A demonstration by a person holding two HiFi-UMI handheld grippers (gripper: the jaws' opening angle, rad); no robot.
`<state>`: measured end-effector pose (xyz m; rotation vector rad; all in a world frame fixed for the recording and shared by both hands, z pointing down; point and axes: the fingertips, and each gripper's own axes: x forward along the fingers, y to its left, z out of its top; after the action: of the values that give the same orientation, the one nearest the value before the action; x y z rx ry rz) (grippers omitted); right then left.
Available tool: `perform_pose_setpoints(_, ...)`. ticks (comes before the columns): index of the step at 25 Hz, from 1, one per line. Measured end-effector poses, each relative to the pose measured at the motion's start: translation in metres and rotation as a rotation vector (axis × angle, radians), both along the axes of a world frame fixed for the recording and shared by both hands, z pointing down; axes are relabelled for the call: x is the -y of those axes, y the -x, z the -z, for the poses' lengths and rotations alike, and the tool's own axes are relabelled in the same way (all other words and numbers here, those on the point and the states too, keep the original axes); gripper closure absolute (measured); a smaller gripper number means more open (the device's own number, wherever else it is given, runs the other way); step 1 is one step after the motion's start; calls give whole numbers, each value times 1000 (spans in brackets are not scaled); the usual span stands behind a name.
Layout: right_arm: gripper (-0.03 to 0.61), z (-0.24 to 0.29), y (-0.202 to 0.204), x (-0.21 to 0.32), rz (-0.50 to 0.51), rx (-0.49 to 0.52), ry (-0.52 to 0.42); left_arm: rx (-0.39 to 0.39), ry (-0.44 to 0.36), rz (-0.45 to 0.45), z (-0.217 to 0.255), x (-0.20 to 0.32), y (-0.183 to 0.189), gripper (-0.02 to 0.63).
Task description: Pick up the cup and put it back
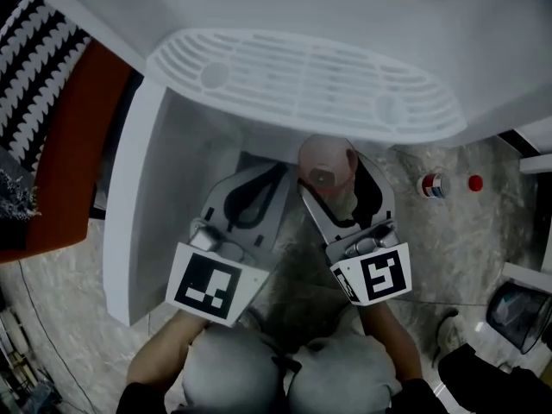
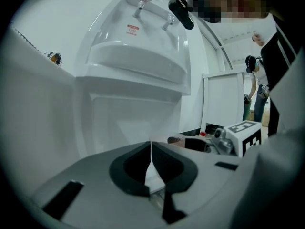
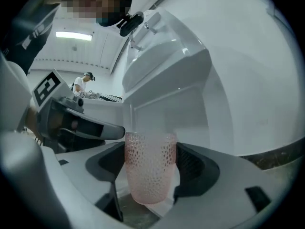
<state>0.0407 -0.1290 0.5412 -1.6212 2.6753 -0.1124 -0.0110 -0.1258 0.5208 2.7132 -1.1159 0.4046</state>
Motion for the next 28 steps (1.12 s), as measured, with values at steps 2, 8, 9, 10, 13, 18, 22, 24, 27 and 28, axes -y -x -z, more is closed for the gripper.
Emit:
perform_pose_setpoints(2,241,-8,6,11,-6,1,-3,0,8,5,-4,1,3,595)
perform_pose_setpoints(8,241,-43,7,52,-61,-72,22,-19,47,31,-15,9,9,595)
perform_pose_setpoints(9,241,-49,7,57,-70,-85,29,-22,51,28,-16,9,10,595)
perform_pose_setpoints(10,241,-51,9,62,-76,-93,24,-25,54,28,-16,8,11,595)
perform_pose_setpoints(13,241,-59,14,75,-86,-117,21,-31,54,52,-16,8,20,595)
perform_pose_setpoints(18,241,-69,17,102,-115,-125,19,-42,56,72,-16,10,29,595)
perform_pose_setpoints(22,241,-81,14,121,-142,-135,36,-36,66,73,-18,10,34,595)
perform_pose_setpoints(24,241,-87,10,129,-151,-142,44,-36,69,78,-19,11,36,595)
perform_pose_setpoints(27,241,-96,6,140,-163,-143,58,-30,77,79,-22,11,37,595)
perform_pose_setpoints(28,241,-96,5,143,-166,-141,55,-29,78,78,-23,11,36,595)
